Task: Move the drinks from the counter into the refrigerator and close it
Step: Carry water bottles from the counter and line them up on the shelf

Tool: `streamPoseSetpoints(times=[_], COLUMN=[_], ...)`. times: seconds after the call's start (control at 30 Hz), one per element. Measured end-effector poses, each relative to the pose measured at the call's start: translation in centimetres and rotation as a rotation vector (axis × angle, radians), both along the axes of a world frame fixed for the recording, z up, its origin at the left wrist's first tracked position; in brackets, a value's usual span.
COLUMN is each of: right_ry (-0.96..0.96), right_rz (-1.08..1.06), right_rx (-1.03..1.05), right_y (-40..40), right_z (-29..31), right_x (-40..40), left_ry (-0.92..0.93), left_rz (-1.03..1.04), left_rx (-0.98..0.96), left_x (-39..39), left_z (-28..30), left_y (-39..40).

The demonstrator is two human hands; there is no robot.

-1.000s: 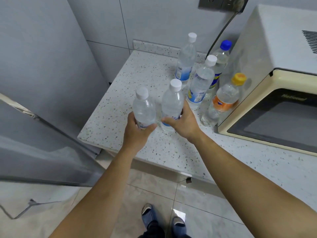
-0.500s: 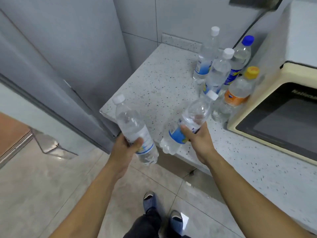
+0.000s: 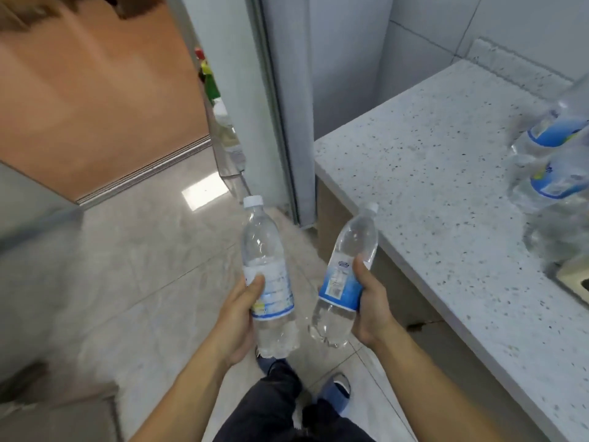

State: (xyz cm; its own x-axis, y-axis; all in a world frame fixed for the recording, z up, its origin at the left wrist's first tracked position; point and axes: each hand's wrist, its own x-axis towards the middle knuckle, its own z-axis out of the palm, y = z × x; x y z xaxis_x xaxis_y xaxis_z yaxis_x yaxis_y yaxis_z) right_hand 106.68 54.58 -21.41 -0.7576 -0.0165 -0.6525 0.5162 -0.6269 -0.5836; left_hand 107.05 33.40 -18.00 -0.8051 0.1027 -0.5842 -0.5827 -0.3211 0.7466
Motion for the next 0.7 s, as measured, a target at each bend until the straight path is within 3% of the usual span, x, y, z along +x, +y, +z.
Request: streamPoseSetpoints(times=[0.47, 0.7], right_ry=[0.038, 0.038], right_rz=[0.455, 0.523], right_rx=[0.119, 0.126], right_y=[-18.7, -29.1], right_z=[-0.4, 0.2], right_x=[-3.4, -6.8], left_ry=[-0.152, -0.075], left_rz=[0.352, 0.415], left_rx=[-0.046, -0.144], left_x=[2.7, 0.1], left_z=[-0.6, 0.0], left_y=[-15.9, -26.7])
